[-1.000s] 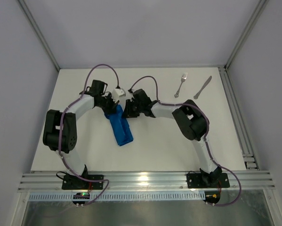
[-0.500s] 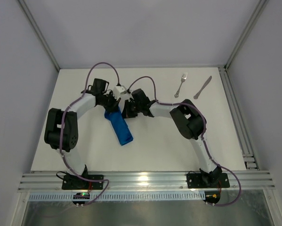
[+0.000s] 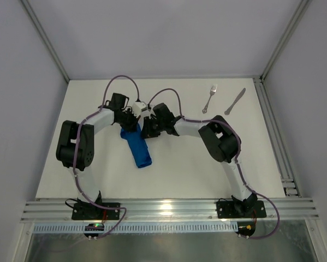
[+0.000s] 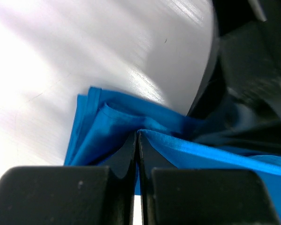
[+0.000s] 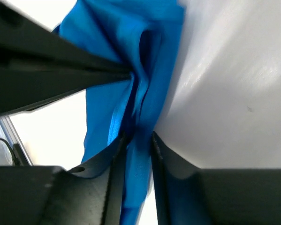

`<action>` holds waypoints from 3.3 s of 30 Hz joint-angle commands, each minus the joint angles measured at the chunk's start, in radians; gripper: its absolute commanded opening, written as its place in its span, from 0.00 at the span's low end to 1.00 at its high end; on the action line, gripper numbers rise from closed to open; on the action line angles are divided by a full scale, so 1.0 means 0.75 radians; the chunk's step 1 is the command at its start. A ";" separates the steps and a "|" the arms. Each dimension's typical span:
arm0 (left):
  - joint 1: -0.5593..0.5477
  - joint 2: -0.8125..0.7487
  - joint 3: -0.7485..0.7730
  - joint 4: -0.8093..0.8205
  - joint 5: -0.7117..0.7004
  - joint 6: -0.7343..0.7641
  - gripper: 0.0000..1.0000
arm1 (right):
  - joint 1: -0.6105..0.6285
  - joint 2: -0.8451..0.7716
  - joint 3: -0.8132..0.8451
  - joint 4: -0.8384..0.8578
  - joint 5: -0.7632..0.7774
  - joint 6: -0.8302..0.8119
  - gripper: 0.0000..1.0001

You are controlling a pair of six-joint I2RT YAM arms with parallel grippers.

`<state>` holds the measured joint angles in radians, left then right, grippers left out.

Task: Fold the napkin into a case and place the utensils inside
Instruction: Fold the 2/3-rectangle-folded napkin at the center of the board.

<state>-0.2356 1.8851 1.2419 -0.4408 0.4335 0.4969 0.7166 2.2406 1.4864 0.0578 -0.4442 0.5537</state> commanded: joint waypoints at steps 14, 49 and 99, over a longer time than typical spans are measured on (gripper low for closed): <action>-0.007 -0.026 0.023 0.042 -0.001 0.006 0.00 | 0.089 -0.386 -0.235 -0.141 0.232 -0.012 0.50; 0.183 -0.120 0.226 -0.523 0.117 0.527 0.43 | 0.184 -0.245 -0.350 -0.014 0.269 0.104 0.04; 0.128 -0.100 0.062 -0.079 0.040 0.178 0.00 | -0.023 -0.124 0.116 -0.147 0.231 0.090 0.48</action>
<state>-0.1364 1.8111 1.2495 -0.4911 0.4297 0.6727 0.6918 2.0785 1.4918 -0.0837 -0.2680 0.5755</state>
